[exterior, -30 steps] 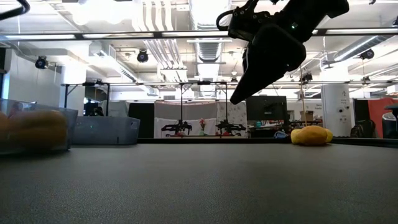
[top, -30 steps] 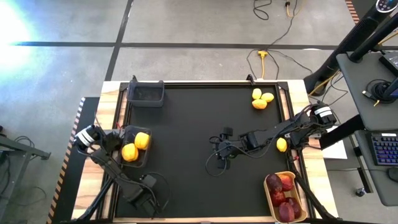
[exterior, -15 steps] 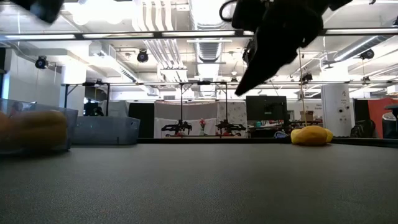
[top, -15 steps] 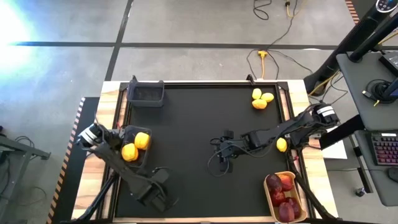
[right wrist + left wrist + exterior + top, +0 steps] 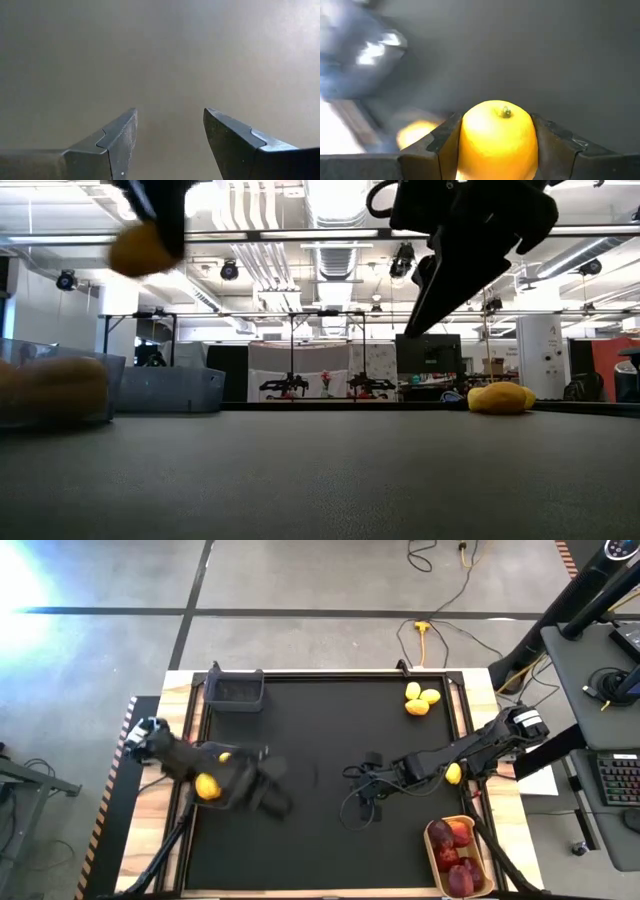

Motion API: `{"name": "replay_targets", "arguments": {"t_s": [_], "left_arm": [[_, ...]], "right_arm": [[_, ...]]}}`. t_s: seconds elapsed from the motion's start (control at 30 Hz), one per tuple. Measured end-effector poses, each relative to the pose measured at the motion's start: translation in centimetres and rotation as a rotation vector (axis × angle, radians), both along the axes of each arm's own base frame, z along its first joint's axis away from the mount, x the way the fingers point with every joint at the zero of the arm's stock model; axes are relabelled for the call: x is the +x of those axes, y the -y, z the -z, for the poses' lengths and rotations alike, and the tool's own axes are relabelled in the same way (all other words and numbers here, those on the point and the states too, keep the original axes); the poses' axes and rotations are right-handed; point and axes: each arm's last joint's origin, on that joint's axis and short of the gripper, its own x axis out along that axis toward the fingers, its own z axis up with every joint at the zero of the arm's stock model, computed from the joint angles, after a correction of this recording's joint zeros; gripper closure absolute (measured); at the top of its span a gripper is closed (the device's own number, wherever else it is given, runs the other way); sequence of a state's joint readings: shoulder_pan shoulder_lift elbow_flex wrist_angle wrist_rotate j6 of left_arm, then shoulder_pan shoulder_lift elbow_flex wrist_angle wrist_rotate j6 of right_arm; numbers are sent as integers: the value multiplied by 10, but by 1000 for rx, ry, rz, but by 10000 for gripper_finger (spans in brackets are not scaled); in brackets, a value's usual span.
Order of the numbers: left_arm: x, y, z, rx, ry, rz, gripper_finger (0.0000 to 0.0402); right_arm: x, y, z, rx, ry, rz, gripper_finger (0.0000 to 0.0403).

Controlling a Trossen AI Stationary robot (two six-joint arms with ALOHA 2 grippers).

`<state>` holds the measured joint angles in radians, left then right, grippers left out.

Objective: Sort produce into baskets
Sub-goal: Put the lemon into the top black bin

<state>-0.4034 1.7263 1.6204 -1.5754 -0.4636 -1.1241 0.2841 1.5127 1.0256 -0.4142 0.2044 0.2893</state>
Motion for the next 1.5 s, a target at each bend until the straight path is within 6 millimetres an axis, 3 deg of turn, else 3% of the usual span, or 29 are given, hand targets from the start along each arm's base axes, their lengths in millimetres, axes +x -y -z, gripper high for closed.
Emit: {"name": "replay_targets", "arguments": {"t_s": [0.23, 0.4, 0.53, 0.7, 0.83, 1.1, 1.33, 1.5], "left_arm": [[7, -145, 1, 123, -95, -172, 217], [-13, -254, 17, 97, -168, -348, 217], [-31, -318, 35, -3, -115, -451, 217], [-62, -375, 65, -97, -130, -596, 215], [-78, -400, 93, -177, -166, -674, 211], [-71, -415, 131, -205, -197, -661, 205], [-67, -419, 134, -196, -189, -632, 160], [-72, -413, 108, -173, -187, -594, 116]], "right_arm": [[1, -1, -1, 0, 13, 2, 182], [2, -1, -1, 8, 30, 7, 182], [1, -1, 1, 5, 20, 7, 182], [1, -1, 2, 0, 11, 2, 182], [-1, 0, 4, -6, -8, 0, 182], [-2, 0, 5, -6, -17, -2, 181], [-2, -2, 5, 14, -17, 15, 181], [-2, -1, 5, 11, -14, 16, 181]]}}
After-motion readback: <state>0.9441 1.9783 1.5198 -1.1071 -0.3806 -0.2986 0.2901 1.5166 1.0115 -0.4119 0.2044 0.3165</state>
